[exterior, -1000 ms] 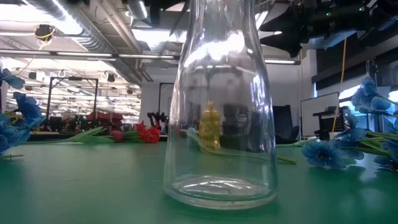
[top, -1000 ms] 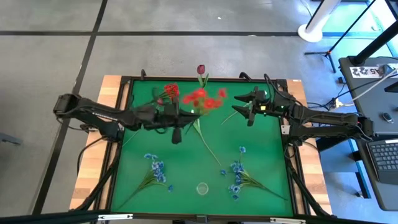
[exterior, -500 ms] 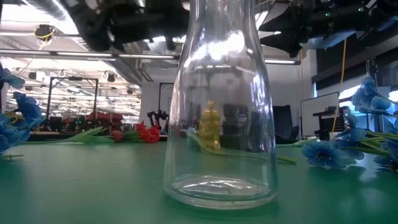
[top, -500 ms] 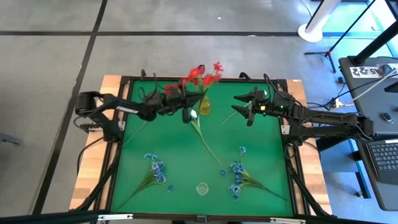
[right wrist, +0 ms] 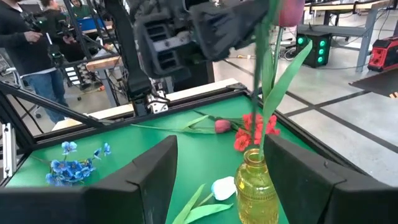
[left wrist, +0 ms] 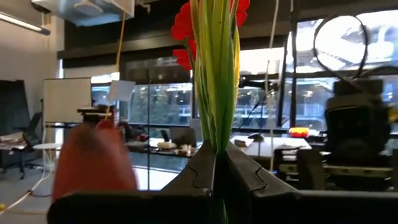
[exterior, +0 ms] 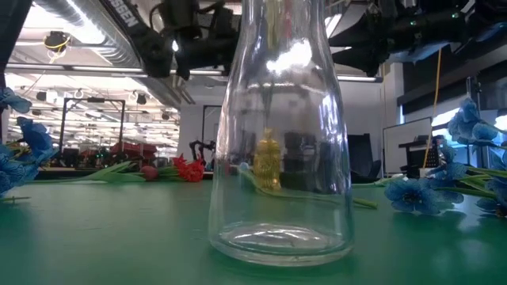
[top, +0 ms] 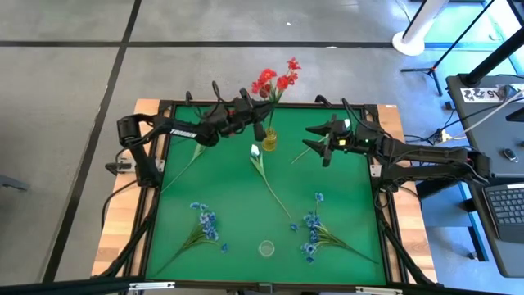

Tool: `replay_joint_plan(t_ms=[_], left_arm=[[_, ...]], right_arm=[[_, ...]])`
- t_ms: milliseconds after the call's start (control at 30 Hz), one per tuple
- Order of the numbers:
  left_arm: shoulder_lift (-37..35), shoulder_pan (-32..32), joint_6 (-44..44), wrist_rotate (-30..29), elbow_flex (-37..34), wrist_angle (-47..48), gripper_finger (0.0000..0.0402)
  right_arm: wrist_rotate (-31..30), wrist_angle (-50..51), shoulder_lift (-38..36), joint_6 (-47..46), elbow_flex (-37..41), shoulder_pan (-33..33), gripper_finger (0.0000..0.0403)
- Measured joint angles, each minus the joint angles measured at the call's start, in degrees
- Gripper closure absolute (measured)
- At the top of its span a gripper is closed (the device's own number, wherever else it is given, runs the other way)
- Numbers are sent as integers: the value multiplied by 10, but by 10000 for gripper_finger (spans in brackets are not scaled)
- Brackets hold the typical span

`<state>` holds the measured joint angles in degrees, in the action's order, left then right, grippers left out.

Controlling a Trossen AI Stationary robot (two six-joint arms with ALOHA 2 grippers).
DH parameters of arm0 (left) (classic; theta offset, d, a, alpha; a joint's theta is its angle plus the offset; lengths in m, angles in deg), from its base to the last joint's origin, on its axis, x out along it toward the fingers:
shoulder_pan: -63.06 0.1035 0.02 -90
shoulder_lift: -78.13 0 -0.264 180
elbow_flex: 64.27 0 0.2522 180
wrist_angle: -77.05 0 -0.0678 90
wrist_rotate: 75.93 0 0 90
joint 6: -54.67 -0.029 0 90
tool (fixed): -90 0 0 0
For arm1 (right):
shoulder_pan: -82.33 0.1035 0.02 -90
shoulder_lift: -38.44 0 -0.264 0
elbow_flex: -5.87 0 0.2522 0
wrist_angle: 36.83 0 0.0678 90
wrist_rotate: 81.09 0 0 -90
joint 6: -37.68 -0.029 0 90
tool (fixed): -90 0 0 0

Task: Sort flowers into vase by color
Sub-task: Put the bottom red flowers into the yellow vase

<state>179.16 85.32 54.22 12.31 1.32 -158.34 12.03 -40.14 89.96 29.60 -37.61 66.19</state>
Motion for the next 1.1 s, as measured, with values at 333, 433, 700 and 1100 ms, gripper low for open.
replay_joint_plan(t_ms=[333,433,700,1100], left_arm=[[29,4,2,0,0,4,393],[28,-3,-1,0,0,15,393],[28,-7,6,-36,0,110,369],[22,-21,3,-63,0,163,238]], right_arm=[[-12,1,17,2,0,0,166],[-12,-1,17,7,0,0,166],[-12,0,16,11,0,0,166],[-13,1,16,21,0,0,166]])
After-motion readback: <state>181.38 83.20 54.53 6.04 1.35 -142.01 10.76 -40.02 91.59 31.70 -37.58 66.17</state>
